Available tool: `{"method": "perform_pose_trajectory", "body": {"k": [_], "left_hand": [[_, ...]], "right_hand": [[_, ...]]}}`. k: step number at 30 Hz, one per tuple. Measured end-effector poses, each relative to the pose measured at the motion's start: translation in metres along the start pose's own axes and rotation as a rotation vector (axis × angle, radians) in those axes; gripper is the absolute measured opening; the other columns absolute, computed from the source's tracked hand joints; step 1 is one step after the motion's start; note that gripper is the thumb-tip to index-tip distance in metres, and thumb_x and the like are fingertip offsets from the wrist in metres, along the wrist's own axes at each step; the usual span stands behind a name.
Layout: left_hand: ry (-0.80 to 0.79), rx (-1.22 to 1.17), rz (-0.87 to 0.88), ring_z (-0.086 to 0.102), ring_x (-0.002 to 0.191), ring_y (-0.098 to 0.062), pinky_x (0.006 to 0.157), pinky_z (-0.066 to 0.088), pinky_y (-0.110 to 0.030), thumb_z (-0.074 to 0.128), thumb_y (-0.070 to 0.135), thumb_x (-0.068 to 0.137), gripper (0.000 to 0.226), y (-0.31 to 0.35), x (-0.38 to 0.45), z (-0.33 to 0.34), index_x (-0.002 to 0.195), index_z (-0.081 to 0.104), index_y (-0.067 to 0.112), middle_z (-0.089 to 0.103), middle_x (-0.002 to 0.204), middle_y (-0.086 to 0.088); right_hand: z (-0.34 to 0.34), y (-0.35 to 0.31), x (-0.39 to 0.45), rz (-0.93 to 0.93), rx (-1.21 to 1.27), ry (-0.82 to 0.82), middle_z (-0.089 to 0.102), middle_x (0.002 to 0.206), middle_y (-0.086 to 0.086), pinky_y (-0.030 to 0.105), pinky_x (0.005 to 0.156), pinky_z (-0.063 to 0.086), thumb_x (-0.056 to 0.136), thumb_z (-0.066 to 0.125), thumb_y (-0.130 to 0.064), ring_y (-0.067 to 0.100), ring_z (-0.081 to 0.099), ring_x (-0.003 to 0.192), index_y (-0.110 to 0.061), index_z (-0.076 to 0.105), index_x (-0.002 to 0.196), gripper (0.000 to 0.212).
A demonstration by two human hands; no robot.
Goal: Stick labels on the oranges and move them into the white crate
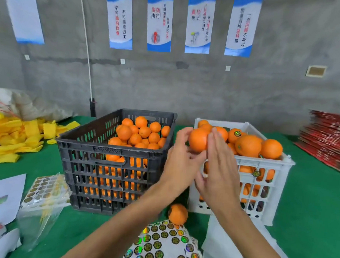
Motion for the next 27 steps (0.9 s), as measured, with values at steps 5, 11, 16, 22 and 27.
{"method": "perform_pose_trajectory", "body": {"k": [5,11,16,22,27], "left_hand": [[-0.103,0.186,-0.039,0.061,0.130,-0.031,0.115,0.045,-0.045,0.061,0.012,0.102,0.063,0.030,0.103,0.066,0.160,0.037,0.021,0.063,0.140,-0.018],[-0.362,0.454,-0.097,0.025,0.158,-0.026,0.128,0.022,-0.036,0.038,-0.015,0.099,0.067,0.009,0.142,0.074,0.162,0.025,0.003,0.022,0.171,-0.014],[-0.318,0.670,0.000,0.040,0.148,-0.027,0.122,0.029,-0.030,0.045,-0.008,0.097,0.056,0.003,0.146,0.014,0.151,0.046,0.003,0.044,0.158,-0.018],[-0.333,0.928,-0.178,0.061,0.114,-0.034,0.095,0.051,-0.048,0.058,0.003,0.092,0.027,-0.044,0.148,-0.076,0.118,0.059,0.003,0.062,0.121,-0.018],[-0.648,1.212,-0.459,0.060,0.120,-0.035,0.102,0.052,-0.049,0.064,0.024,0.096,0.052,-0.107,0.138,-0.116,0.143,0.047,0.011,0.060,0.135,-0.015]], "right_hand": [[-0.005,0.049,0.072,0.335,-0.214,-0.120,-0.001,0.170,0.016,0.041,0.128,0.010,0.093,0.060,-0.032,0.028,0.003,0.158,0.001,0.000,0.160,0.096],[-0.006,0.087,0.107,0.489,-0.377,-0.420,-0.001,0.170,0.019,0.044,0.127,0.007,0.102,0.045,-0.034,0.032,0.003,0.158,-0.001,0.014,0.160,0.073],[0.005,0.037,0.123,0.212,-0.163,-0.327,0.044,0.158,0.009,0.034,0.120,0.025,0.098,0.052,-0.014,0.025,0.039,0.145,-0.015,0.055,0.144,0.047],[0.084,-0.029,0.143,0.318,0.252,-0.612,0.065,0.112,0.018,0.044,0.085,0.053,0.092,0.048,0.000,0.039,0.061,0.105,-0.005,0.068,0.107,0.026],[0.148,-0.046,0.139,0.310,0.199,-0.862,0.040,0.062,0.007,0.034,0.059,0.035,0.087,0.049,0.005,0.028,0.044,0.069,-0.010,0.048,0.059,0.032]]}}
Point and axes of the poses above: each hand's wrist, its own x-axis towards the middle knuckle, its own z-axis out of the palm, y = z × x, the point moved 4 cm from there along x, towards the middle knuckle
